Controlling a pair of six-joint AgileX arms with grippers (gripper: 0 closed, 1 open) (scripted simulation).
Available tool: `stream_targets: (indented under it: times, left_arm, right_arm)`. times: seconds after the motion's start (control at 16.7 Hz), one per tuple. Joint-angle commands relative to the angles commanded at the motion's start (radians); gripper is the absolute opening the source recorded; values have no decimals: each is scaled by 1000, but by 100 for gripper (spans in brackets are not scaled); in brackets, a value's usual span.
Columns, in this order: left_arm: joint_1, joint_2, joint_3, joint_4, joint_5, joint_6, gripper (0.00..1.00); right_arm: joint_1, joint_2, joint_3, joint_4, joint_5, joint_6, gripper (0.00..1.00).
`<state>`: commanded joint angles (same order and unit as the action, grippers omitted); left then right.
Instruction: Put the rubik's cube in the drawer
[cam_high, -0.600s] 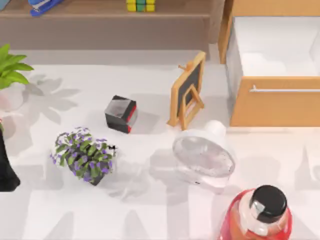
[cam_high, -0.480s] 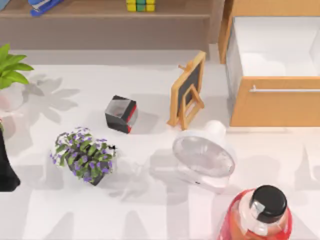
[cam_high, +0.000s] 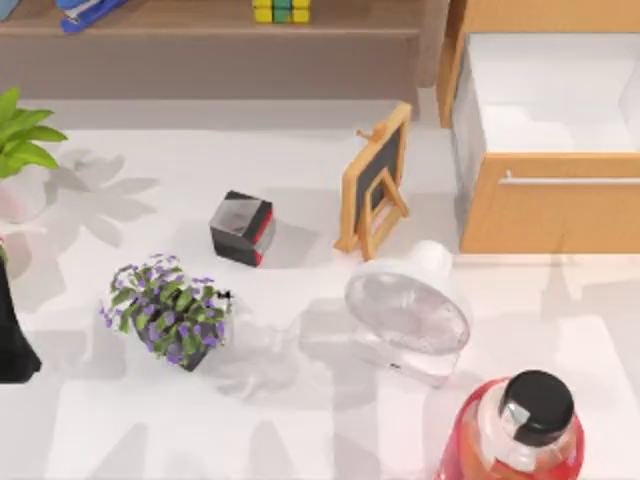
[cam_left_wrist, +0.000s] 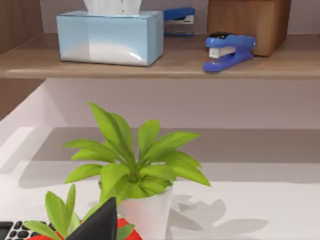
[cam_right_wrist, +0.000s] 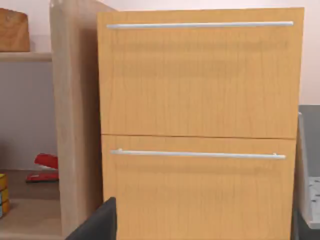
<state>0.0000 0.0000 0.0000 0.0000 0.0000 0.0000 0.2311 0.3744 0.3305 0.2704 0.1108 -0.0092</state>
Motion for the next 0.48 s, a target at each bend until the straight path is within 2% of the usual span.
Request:
stream_targets:
  times: [0.48]
  left_arm:
    - [0,0,0,0,0,0,100]
  right_arm:
    - [336,969,624,358,266,-10,100]
